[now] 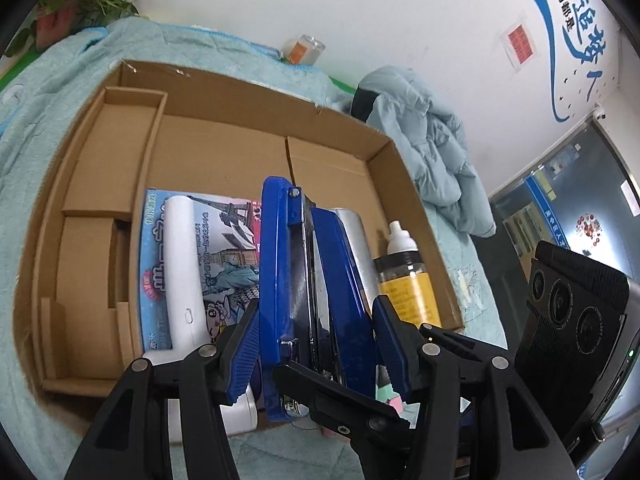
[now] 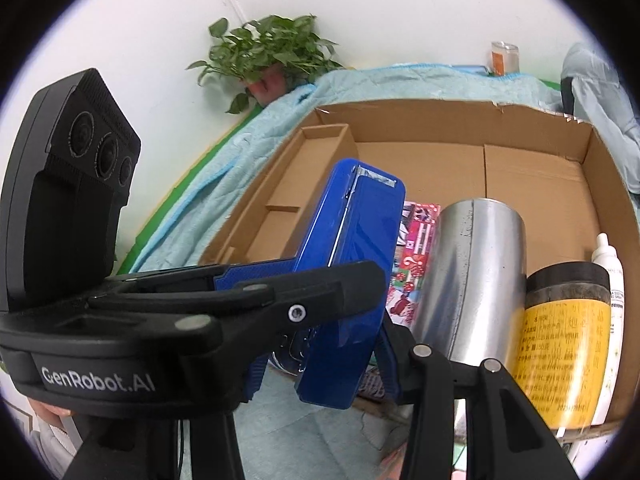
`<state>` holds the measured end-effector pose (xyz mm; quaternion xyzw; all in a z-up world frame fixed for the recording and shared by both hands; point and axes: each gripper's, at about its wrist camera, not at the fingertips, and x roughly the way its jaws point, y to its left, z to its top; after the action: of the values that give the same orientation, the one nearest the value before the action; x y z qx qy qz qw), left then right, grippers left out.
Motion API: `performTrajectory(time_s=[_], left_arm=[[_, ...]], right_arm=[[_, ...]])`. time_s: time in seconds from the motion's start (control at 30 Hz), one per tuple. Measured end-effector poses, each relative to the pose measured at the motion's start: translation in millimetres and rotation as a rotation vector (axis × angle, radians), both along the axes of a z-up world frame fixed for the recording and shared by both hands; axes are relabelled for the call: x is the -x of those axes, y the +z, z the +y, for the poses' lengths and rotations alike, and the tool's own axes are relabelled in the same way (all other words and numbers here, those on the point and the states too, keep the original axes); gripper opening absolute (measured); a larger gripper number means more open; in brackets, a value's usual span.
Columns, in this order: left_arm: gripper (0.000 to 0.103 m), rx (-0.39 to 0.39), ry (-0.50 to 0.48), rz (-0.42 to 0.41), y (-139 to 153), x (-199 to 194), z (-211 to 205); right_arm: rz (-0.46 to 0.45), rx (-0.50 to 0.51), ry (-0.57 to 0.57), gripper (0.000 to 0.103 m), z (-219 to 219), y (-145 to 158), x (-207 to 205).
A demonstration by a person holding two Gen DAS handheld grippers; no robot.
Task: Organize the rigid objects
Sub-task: 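Lower the stapler into the box beside the silver cylinder and open both grippers, then move both grippers to the pastel Rubik's cube and close around it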
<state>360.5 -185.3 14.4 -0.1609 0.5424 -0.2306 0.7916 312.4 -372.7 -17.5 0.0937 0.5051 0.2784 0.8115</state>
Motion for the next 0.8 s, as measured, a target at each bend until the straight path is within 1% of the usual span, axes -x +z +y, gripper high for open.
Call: performTrajectory(time_s=[0.13, 0.23, 0.27, 0.3, 0.33, 0.37, 0.47, 0.53, 0.57, 0.6, 0.63, 0.67, 0.7, 0.73, 0.77, 0.8], left_arm=[[0.053, -0.008, -0.021, 0.047, -14, -7, -7], [0.052, -0.062, -0.027, 0.045, -18, -8, -12], [0.052, -0.061, -0.030, 0.029, -15, -8, -12], [0.052, -0.044, -0.032, 0.011, -10, -9, -10], [0.054, -0.039, -0.031, 0.003, -6, -7, -9], [0.055, -0.043, -0.028, -0.008, -2, -7, -8], [0.055, -0.080, -0.010, -0.051, 13, -3, -4], [0.056, -0.098, 0.000, -0.087, 21, 6, 2], [0.058, -0.113, 0.007, -0.109, 25, 12, 4], [0.063, -0.133, 0.018, -0.139, 30, 20, 7], [0.071, -0.160, 0.037, -0.190, 36, 32, 10], [0.076, -0.176, 0.053, -0.224, 41, 42, 14], [0.089, -0.201, 0.080, -0.268, 45, 54, 17], [0.103, -0.228, 0.117, -0.319, 50, 68, 21], [0.102, -0.249, 0.151, -0.363, 54, 80, 26], [0.102, -0.278, 0.185, -0.408, 57, 91, 28]], right_arm=[[0.042, 0.017, -0.028, 0.044, -5, -11, -3], [0.061, 0.061, -0.046, 0.044, -4, -19, -3], [0.065, 0.062, -0.053, 0.043, -4, -20, -3], [0.072, 0.079, -0.063, 0.041, -3, -23, -3], [0.088, 0.079, -0.063, 0.035, -3, -25, -4], [0.086, 0.072, -0.059, 0.034, -1, -25, -3], [0.089, 0.071, -0.050, 0.037, 2, -21, -1], [0.086, 0.030, -0.054, 0.037, -4, -16, 3], [0.074, 0.008, -0.056, 0.038, -8, -12, 6], [0.055, -0.006, -0.059, 0.040, -12, -7, 11], [0.017, -0.006, -0.078, 0.047, -19, 1, 20], [-0.016, -0.001, -0.099, 0.063, -24, 7, 28], [-0.053, 0.003, -0.123, 0.073, -30, 12, 37], [-0.103, 0.003, -0.150, 0.086, -36, 18, 51], [-0.145, 0.001, -0.161, 0.086, -41, 22, 65], [-0.165, 0.004, -0.158, 0.086, -44, 23, 74]])
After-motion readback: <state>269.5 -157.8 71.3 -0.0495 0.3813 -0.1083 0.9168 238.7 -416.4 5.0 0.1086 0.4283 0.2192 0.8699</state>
